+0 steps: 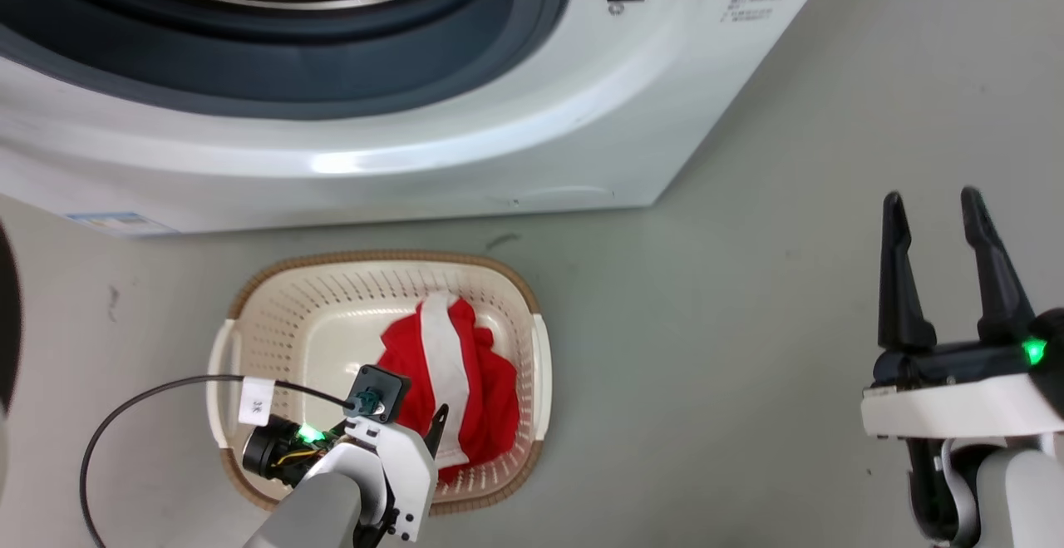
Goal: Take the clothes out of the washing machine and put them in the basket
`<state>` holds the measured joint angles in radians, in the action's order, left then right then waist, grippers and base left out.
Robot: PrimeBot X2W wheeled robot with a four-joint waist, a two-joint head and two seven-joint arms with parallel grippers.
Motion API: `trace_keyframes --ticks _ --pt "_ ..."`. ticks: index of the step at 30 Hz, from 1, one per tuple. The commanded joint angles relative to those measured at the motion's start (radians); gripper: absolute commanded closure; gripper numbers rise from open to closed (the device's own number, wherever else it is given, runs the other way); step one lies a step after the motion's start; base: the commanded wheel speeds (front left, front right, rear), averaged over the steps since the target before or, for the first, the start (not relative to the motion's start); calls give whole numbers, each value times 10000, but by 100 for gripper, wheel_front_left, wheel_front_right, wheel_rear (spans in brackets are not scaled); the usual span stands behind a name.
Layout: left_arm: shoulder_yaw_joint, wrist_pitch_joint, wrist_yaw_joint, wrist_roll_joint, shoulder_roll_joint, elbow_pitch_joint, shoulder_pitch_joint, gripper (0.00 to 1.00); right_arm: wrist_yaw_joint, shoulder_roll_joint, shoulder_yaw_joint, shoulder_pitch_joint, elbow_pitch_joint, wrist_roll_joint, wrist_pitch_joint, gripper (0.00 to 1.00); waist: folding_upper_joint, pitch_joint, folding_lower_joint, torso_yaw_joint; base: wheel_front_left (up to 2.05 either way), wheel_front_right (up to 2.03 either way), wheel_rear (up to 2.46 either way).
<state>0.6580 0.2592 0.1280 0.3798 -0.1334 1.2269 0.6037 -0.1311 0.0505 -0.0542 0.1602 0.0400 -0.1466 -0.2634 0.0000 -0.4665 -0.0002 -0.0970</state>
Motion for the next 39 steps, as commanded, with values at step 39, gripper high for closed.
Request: trace_keyframes --ticks 39 --pt "-5420 63 -1910 -2185 -394 -9685 -2444 0 7 -10 281 -688 -21 -145 -20 0 0 1843 2 120 0 0 0"
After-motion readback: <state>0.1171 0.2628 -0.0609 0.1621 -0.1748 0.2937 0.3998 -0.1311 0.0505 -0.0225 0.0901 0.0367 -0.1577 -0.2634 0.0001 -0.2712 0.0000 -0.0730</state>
